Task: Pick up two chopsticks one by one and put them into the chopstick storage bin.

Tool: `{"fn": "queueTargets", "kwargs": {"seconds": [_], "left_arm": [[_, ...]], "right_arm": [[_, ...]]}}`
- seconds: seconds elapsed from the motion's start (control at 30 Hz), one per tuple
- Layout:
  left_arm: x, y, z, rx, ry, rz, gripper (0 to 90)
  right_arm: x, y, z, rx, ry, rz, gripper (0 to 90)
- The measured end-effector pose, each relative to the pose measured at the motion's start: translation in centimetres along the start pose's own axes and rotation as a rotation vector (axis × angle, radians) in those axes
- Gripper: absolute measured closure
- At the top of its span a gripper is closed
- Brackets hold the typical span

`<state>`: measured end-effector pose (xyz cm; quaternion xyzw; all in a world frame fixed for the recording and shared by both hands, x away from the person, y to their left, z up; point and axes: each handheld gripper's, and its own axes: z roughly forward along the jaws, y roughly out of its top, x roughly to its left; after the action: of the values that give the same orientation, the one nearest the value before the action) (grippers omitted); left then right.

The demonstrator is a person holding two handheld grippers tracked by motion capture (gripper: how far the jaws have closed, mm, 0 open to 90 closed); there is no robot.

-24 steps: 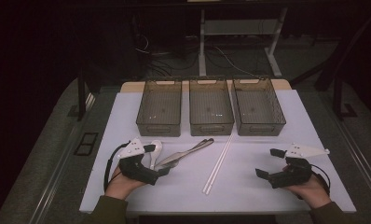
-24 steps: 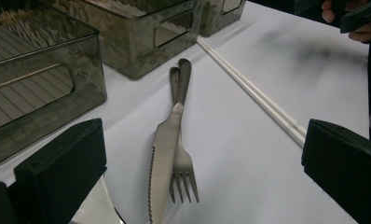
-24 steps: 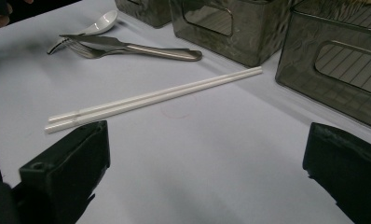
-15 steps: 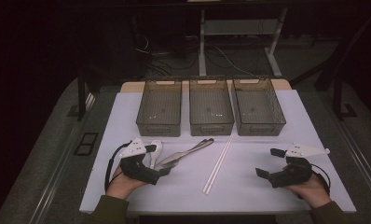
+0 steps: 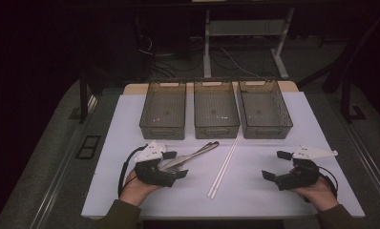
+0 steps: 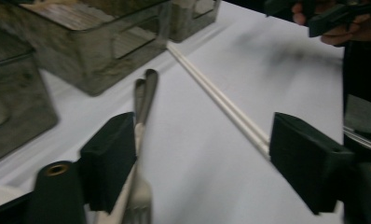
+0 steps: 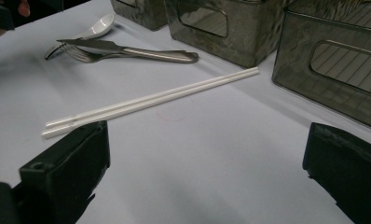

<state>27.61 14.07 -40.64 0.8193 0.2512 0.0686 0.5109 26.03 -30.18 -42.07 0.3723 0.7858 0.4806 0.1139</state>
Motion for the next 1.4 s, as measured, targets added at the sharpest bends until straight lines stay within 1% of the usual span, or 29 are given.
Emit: {"fn": "queueTargets", "kwargs": {"seconds": [0.07,0.1,0.13,0.17,0.23,0.3,0.33,0.47,0.53,0.67,0.77,0.87,1.0,1.03,1.27,1.3,1.33,1.4], "left_arm": [[-0.6,0.2,0.8,0.015,-0.022,0.011,33.2],[-0.6,0.2,0.8,0.015,-0.022,0.011,35.7],[-0.7,0.3,1.1,0.02,-0.032,0.011,38.9],[-0.8,0.4,1.3,0.025,-0.04,0.013,38.9],[-1.0,0.5,1.9,0.034,-0.058,0.017,45.4],[-1.1,0.5,2.1,0.036,-0.063,0.017,50.0],[-1.2,0.5,2.5,0.043,-0.079,0.02,52.3],[-1.5,0.6,3.4,0.057,-0.12,0.04,66.7],[-1.8,0.7,3.9,0.067,-0.132,0.041,73.8],[-2.2,0.7,4.7,0.093,-0.174,0.051,88.0],[-2.6,0.6,5.3,0.116,-0.197,0.048,88.7],[-3.0,0.4,5.9,0.128,-0.218,0.057,88.7],[-3.8,0.2,6.9,0.16,-0.237,0.074,88.7],[-3.9,0.2,7.1,0.163,-0.241,0.071,88.8],[-4.4,-0.3,8.0,0.206,-0.256,0.09,88.8],[-4.4,-0.3,8.0,0.206,-0.256,0.09,88.8],[-4.7,-0.4,8.3,0.214,-0.26,0.084,88.8],[-4.9,-0.6,8.6,0.239,-0.257,0.097,88.8]], "right_arm": [[0.1,0.0,0.1,0.004,0.002,-0.011,0.5],[0.1,0.0,0.1,0.004,0.002,-0.011,0.5],[0.2,0.0,0.1,0.005,-0.002,-0.01,0.5],[0.2,0.0,0.1,0.005,-0.002,-0.01,0.5],[0.2,0.0,0.1,0.008,-0.004,-0.011,0.5],[0.3,0.0,0.1,0.011,-0.004,-0.008,0.5],[0.2,-0.1,0.1,0.013,-0.005,-0.012,0.5],[0.1,-0.1,0.1,0.013,-0.007,-0.008,0.5],[0.1,-0.2,0.0,0.015,-0.01,-0.003,0.5],[0.0,-0.2,0.0,0.015,-0.009,-0.002,0.5],[0.1,-0.2,0.1,0.017,-0.011,-0.003,0.5],[0.2,-0.2,0.1,0.019,-0.011,-0.004,0.5],[0.1,-0.2,0.1,0.02,-0.014,-0.006,0.5],[0.1,-0.2,0.1,0.021,-0.014,-0.004,0.5],[0.1,-0.3,0.0,0.018,-0.017,-0.003,0.5],[0.1,-0.3,0.0,0.017,-0.017,-0.003,0.5],[0.1,-0.3,0.0,0.018,-0.018,-0.002,0.5],[0.1,-0.3,0.0,0.02,-0.016,-0.003,0.5]]}}
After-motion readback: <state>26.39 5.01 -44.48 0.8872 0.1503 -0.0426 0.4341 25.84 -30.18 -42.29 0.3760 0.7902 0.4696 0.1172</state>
